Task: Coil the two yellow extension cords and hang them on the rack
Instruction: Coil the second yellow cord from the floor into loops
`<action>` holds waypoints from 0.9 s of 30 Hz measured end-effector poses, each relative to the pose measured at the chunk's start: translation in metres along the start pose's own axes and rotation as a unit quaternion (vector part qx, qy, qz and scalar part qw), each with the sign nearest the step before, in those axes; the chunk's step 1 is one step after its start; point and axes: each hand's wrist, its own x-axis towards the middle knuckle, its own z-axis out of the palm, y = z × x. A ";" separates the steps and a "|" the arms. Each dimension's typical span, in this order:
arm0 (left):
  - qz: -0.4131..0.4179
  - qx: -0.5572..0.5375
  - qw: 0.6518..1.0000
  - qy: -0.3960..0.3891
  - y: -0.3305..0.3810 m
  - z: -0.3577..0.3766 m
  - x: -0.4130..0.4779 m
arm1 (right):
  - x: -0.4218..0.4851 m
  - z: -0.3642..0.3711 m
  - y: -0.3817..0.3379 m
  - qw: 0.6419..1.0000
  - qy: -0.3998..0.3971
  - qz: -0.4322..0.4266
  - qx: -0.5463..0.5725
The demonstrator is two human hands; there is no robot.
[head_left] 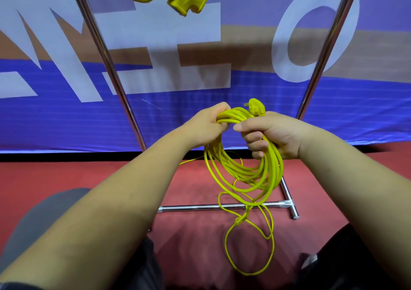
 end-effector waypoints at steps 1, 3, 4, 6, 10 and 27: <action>0.004 0.003 1.000 -0.008 0.002 -0.002 -0.001 | -0.002 0.000 -0.001 1.000 0.011 -0.001 -0.019; 0.014 0.022 0.999 -0.024 0.008 -0.007 -0.001 | -0.008 -0.002 -0.004 0.998 0.024 0.004 -0.050; 0.015 0.039 0.999 -0.030 0.012 -0.011 -0.002 | -0.011 -0.002 -0.006 0.997 0.026 0.005 -0.069; 0.025 0.075 0.996 -0.032 0.021 -0.021 -0.002 | -0.015 -0.001 -0.010 0.992 0.042 -0.006 -0.119; 0.041 0.092 0.995 0.010 0.039 -0.042 0.002 | -0.013 0.012 -0.026 0.981 0.111 -0.077 -0.137; -0.108 0.273 0.871 -0.395 -0.021 0.090 -0.022 | 0.009 -0.015 -0.026 0.882 0.332 -0.220 0.252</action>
